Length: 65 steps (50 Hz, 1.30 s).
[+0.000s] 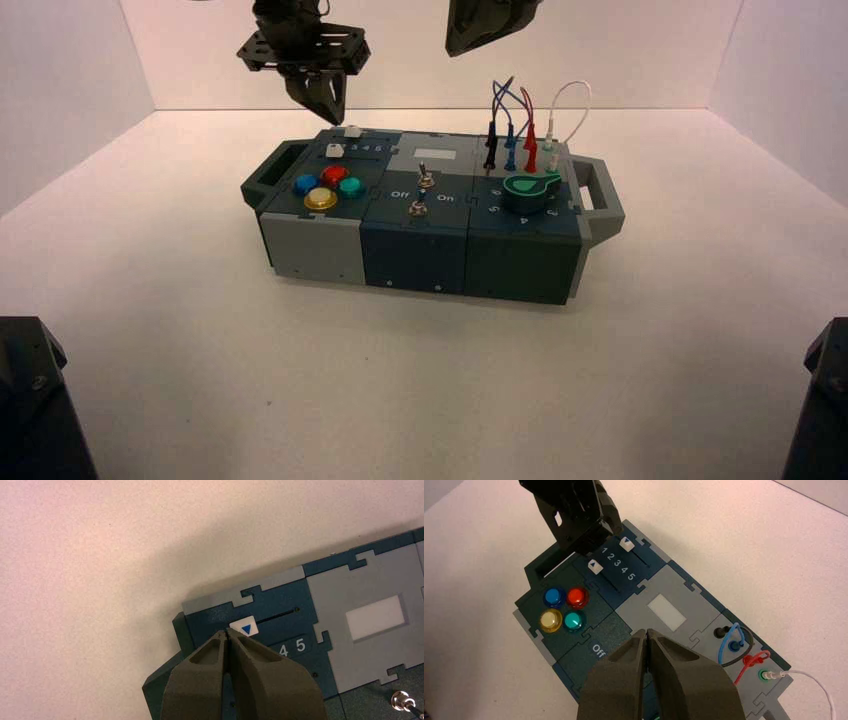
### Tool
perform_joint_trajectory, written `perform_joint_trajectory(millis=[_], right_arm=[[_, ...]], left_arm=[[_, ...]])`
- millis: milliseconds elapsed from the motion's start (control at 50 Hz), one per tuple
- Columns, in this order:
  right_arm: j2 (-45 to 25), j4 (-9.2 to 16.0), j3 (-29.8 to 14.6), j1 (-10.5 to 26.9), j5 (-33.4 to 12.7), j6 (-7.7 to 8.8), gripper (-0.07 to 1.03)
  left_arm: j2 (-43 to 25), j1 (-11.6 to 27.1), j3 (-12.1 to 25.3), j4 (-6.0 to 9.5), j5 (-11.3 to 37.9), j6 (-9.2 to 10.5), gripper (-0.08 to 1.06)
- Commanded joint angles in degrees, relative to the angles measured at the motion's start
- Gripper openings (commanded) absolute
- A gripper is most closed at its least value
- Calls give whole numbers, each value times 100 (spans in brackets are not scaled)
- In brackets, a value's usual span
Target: Move the top slider to position 4.
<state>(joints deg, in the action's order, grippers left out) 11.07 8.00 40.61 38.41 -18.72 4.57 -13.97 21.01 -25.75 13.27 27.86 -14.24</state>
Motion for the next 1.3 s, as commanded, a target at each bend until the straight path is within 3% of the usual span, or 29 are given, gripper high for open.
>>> perform_joint_trajectory(millis=[20, 1300], right_arm=[[53, 18, -149, 26, 35, 0, -2], [62, 35, -149, 18, 35, -18, -2]], left_arm=[[97, 0, 149, -9, 9, -35, -3], [-105, 158, 369, -9, 167, -114, -3]])
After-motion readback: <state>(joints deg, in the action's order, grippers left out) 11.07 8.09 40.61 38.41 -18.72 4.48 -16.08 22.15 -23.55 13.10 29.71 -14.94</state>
